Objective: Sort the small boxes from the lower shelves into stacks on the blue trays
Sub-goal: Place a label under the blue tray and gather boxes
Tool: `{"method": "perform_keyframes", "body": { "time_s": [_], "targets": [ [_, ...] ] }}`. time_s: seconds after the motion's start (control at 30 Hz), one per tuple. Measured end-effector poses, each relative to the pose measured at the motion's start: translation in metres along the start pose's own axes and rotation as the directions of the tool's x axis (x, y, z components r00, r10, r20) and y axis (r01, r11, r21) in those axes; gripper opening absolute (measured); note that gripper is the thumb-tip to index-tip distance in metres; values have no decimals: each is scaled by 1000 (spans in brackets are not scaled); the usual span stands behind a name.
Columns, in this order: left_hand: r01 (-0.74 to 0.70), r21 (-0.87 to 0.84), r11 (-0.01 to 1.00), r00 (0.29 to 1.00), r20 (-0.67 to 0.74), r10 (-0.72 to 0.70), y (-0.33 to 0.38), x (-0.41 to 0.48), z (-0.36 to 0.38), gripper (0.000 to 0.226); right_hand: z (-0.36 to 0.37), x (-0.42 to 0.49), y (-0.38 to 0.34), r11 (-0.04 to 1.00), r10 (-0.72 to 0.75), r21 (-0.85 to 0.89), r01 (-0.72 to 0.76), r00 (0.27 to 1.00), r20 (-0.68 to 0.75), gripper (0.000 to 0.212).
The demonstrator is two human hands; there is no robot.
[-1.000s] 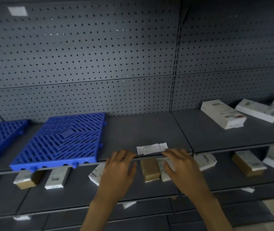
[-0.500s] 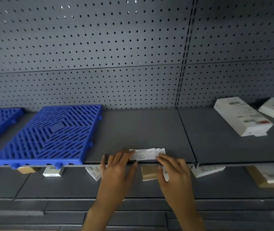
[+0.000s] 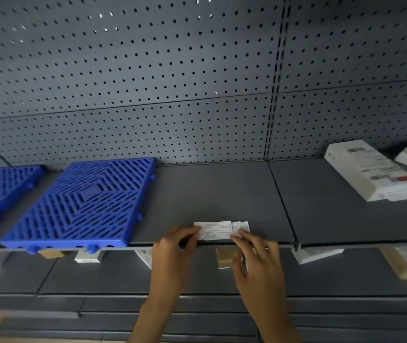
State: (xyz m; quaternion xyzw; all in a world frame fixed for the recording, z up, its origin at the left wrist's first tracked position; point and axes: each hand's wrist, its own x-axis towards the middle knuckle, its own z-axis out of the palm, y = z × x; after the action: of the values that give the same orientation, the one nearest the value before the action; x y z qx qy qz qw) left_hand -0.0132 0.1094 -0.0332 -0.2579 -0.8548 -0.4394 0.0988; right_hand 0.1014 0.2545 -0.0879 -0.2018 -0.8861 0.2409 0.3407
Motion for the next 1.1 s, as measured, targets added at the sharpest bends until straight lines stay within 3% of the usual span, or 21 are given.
{"method": "perform_keyframes", "body": {
  "time_s": [0.17, 0.43, 0.73, 1.1],
  "targets": [
    [70, -139, 988, 998, 10, -69, 2, 3, -15, 24, -4, -1, -4, 995, 20, 100, -21, 1000, 12, 42],
    [172, -334, 927, 981, -24, -191, -9, -9, -63, 16, 5, -11, -55, 940, 14, 340, 31, 992, -129, 32],
    [222, -506, 834, 967, 2, -256, -83, -46, -186, 14, 48, -41, -186, 822, 82, 569, -34, 995, -59, 24],
    [176, -650, 739, 946, -96, -309, -191, -96, -360, 16, 119, -86, -375, 809, -95, 587, 30, 992, 81, 25]
  ]
}}
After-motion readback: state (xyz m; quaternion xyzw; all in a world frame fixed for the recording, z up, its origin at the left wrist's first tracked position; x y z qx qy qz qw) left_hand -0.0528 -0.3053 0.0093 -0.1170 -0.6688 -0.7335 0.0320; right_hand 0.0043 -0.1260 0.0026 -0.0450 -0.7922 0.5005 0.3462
